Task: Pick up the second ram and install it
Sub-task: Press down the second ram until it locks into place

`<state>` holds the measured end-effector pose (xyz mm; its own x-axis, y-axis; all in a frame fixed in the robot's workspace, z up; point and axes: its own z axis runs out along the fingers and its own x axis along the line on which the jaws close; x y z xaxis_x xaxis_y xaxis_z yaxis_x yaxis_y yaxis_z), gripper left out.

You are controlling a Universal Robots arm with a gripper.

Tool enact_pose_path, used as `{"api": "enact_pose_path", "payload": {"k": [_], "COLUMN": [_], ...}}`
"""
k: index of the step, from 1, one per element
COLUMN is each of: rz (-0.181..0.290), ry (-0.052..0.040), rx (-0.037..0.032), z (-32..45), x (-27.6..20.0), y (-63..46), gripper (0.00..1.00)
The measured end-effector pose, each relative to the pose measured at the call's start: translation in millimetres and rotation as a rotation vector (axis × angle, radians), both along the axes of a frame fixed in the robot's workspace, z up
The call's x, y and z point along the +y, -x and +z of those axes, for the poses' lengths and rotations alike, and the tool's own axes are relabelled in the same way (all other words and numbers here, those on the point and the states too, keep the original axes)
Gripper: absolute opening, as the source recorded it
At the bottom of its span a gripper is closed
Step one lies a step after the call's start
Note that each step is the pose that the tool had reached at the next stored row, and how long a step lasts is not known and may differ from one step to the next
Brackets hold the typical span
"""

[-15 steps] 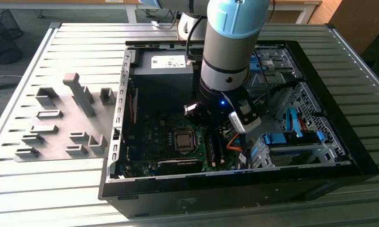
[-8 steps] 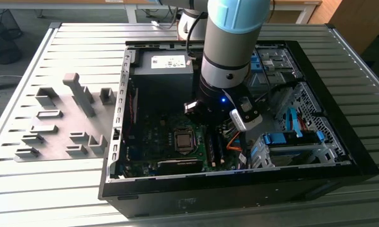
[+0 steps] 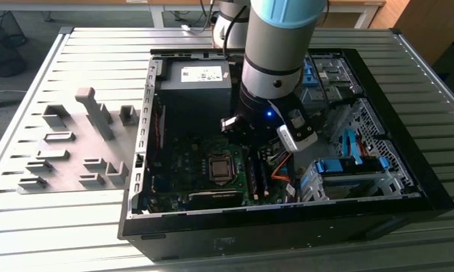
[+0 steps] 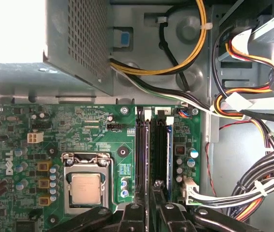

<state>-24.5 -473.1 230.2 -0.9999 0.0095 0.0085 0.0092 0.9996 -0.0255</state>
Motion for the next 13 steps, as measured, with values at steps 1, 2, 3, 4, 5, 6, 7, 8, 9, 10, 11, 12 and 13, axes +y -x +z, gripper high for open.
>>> {"api": "enact_pose_path", "payload": {"k": [1, 2, 3, 4, 5, 6, 7, 8, 9, 10, 11, 12, 13], "rz": [0.0, 0.0, 0.0, 0.0, 0.0, 0.0, 0.0, 0.0, 0.0, 0.0, 0.0, 0.0, 0.0], "ry": [0.0001, 0.0004, 0.0003, 0.0004, 0.0003, 0.0002, 0.0004, 0.0004, 0.0004, 0.0003, 0.0003, 0.0002, 0.0002], "rx": [0.0001, 0.0002, 0.0001, 0.0001, 0.0001, 0.0001, 0.0002, 0.0002, 0.0002, 0.0002, 0.0002, 0.0001, 0.0001], "z": [0.1, 0.2, 0.2, 0.2, 0.2, 0.2, 0.0, -0.7, -2.0, -3.5, -4.9, -6.0, -6.8], "x": [0.0, 0.0, 0.0, 0.0, 0.0, 0.0, 0.0, 0.0, 0.0, 0.0, 0.0, 0.0, 0.0], "y": [0.0, 0.0, 0.0, 0.0, 0.0, 0.0, 0.0, -0.1, -0.2, -0.3, -0.3, -0.3, -0.3], "gripper": [0.19, 0.13, 0.13, 0.11, 0.11, 0.11, 0.11, 0.11, 0.11, 0.11, 0.11, 0.11, 0.11]}}
